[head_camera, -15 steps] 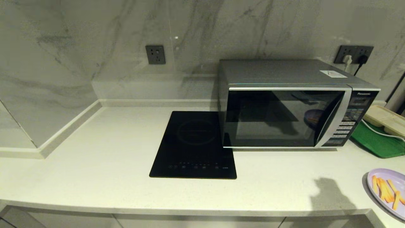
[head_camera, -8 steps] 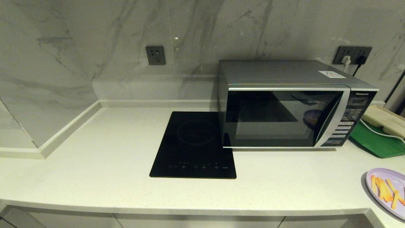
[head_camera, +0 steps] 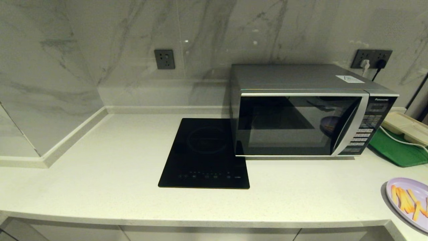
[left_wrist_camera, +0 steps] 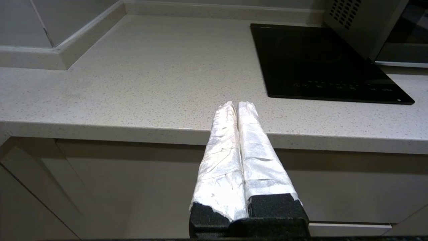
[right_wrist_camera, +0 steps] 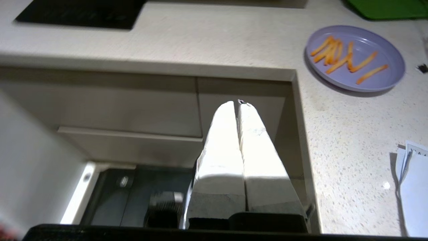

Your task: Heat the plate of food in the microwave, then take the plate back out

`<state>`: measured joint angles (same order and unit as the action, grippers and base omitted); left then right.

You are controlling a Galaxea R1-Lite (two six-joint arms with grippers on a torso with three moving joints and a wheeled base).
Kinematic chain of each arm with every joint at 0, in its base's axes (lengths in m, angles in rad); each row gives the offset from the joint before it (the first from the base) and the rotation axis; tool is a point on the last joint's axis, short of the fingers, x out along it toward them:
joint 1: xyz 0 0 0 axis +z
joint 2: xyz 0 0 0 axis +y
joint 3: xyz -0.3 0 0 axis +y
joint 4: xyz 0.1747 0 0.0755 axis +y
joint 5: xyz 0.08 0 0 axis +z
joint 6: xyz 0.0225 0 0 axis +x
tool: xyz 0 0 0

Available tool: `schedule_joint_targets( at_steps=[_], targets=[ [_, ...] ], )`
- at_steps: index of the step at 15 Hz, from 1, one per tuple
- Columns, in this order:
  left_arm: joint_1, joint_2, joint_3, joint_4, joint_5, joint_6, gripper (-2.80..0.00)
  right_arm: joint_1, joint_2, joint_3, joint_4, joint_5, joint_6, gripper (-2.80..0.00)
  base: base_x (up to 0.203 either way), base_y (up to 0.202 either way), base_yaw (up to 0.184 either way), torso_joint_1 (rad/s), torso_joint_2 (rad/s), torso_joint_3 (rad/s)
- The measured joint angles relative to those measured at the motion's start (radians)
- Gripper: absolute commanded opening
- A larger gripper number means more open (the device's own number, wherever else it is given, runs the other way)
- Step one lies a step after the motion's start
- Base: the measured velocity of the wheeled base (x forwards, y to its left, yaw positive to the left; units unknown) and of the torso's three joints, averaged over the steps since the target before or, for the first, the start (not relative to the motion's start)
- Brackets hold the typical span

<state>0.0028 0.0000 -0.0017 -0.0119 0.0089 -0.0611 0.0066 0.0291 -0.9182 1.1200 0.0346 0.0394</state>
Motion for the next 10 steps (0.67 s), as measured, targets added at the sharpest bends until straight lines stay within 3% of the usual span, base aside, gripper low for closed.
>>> schedule_joint_targets(
  at_steps=[3, 5, 8, 10],
  targets=[
    [0.000, 0.000, 0.000, 0.000, 0.000, 0.000, -2.80, 0.001, -0.025, 0.331, -0.301, -0.128, 0.036, -2.80, 0.000, 0.000, 0.000, 0.000, 0.00, 0.000],
    [0.000, 0.000, 0.000, 0.000, 0.000, 0.000, -2.80, 0.002, -0.029, 0.543, -0.514, -0.168, 0.045, -2.80, 0.000, 0.000, 0.000, 0.000, 0.00, 0.000],
    [0.000, 0.000, 0.000, 0.000, 0.000, 0.000, -2.80, 0.002, -0.030, 0.805, -0.877, -0.122, 0.033, -2.80, 0.000, 0.000, 0.000, 0.000, 0.00, 0.000],
    [0.000, 0.000, 0.000, 0.000, 0.000, 0.000, -2.80, 0.002, -0.030, 0.879, -1.054, -0.070, -0.032, -2.80, 0.000, 0.000, 0.000, 0.000, 0.00, 0.000]
  ],
)
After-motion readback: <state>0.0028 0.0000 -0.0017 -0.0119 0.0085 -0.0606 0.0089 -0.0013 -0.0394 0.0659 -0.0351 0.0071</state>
